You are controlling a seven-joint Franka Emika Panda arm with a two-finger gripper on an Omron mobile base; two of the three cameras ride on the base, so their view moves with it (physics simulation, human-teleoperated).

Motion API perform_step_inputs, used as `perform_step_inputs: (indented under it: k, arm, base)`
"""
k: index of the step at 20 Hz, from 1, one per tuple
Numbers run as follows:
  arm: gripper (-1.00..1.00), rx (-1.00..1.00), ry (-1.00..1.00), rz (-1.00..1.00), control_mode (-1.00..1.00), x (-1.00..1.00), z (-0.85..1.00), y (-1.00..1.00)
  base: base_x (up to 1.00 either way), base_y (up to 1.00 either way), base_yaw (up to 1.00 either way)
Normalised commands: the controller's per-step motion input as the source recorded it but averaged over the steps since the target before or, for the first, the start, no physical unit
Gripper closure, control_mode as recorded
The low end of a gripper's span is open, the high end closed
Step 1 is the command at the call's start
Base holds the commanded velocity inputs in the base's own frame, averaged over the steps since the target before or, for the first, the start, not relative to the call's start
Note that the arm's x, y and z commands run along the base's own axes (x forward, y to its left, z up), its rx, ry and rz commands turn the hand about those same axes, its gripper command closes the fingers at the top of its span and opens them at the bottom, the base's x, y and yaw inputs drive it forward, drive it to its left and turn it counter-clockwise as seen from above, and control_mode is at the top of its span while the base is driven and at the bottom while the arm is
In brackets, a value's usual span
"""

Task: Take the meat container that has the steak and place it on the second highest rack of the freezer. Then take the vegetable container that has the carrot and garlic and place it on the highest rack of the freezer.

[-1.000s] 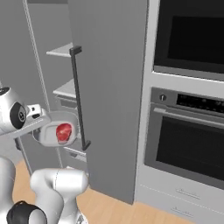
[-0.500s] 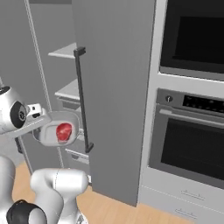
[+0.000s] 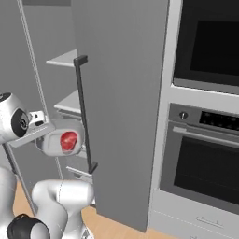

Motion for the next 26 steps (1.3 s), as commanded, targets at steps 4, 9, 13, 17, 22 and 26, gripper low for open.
perform_step_inputs:
  k: [4, 9, 13, 17, 22, 26]
  arm:
    - [1.0, 0.0, 0.0, 0.0, 1.0, 0.0, 0.0, 0.0]
    - [1.0, 0.0, 0.0, 0.0, 1.0, 0.0, 0.0, 0.0]
    - [1.0, 0.0, 0.0, 0.0, 1.0, 0.0, 0.0, 0.0]
    - [1.0, 0.0, 0.0, 0.0, 1.0, 0.0, 0.0, 0.0]
    - [1.0, 0.0, 0.0, 0.0, 1.0, 0.0, 0.0, 0.0]
    - [1.0, 0.0, 0.0, 0.0, 1.0, 0.0, 0.0, 0.0]
  base:
    - [0.06, 0.35, 0.09]
    - [0.29, 0.28, 0.08]
    - [0.43, 0.29, 0.13]
    - [0.44, 0.06, 0.23]
    - [0.45, 0.0, 0.32]
    - [0.36, 0.0, 0.27]
